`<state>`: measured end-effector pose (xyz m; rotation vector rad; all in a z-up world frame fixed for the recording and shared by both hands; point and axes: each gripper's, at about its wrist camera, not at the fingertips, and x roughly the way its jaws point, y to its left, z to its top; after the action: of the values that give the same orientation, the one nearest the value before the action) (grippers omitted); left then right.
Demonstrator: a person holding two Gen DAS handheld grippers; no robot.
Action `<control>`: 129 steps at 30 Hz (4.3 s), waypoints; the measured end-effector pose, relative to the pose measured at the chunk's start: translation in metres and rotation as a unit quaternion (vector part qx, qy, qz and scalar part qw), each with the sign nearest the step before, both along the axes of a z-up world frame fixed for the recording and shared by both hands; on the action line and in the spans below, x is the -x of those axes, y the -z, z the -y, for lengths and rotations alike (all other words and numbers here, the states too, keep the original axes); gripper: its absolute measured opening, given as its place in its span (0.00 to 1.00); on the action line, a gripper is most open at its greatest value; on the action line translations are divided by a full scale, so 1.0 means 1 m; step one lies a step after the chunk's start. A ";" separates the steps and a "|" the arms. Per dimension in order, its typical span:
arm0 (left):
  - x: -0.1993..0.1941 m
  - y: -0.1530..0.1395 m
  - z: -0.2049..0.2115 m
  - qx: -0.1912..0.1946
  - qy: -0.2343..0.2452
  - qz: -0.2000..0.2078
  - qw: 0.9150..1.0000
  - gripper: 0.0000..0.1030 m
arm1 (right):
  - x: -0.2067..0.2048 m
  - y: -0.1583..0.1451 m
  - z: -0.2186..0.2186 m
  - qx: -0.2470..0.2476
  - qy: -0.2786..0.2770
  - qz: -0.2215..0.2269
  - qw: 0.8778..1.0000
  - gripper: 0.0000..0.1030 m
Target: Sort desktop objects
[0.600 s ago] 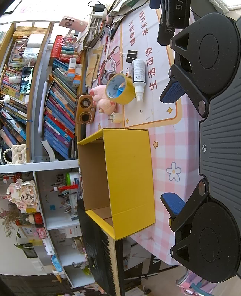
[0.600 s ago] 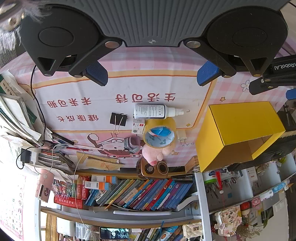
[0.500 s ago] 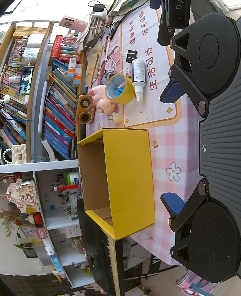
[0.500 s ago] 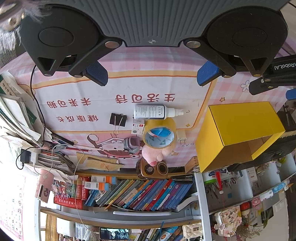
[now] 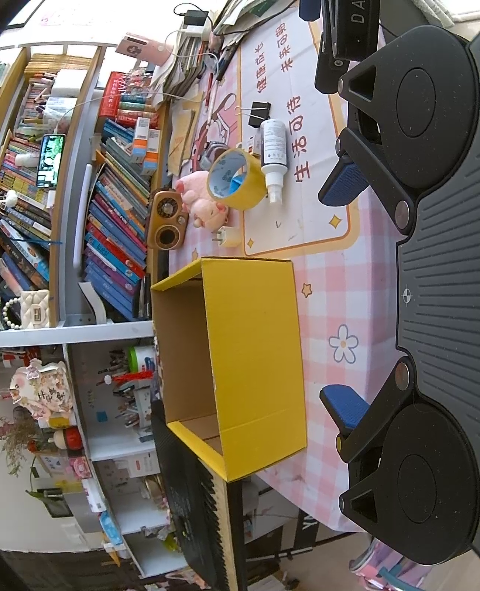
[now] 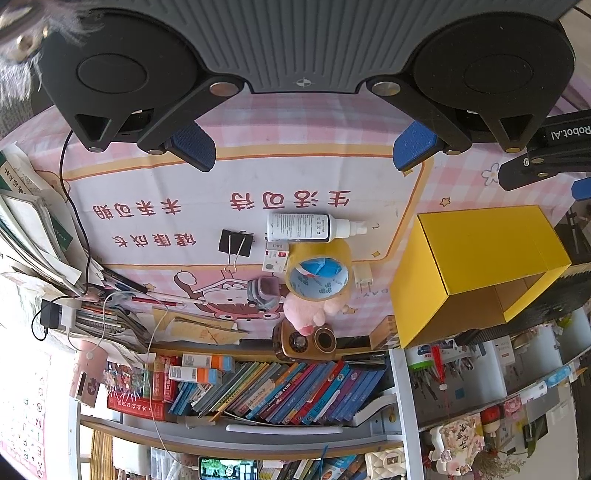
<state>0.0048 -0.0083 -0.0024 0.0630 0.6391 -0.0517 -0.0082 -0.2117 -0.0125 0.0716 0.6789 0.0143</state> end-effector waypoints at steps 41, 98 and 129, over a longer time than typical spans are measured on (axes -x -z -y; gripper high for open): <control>-0.009 0.002 0.019 0.000 0.048 -0.011 0.999 1.00 | 0.003 -0.001 0.017 -0.008 0.029 -0.010 0.999 1.00; -0.164 0.046 0.153 -0.017 0.157 -0.111 0.981 0.92 | -0.158 0.024 0.144 -0.049 0.002 -0.091 0.995 0.80; -0.173 0.067 0.157 -0.035 0.213 -0.189 0.958 0.42 | -0.203 0.051 0.126 -0.070 -0.074 -0.131 0.986 0.64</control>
<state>0.1775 -0.1657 -0.0694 0.2640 1.0026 -0.4664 0.1944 -0.3375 -0.0635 0.1600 0.9444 0.1987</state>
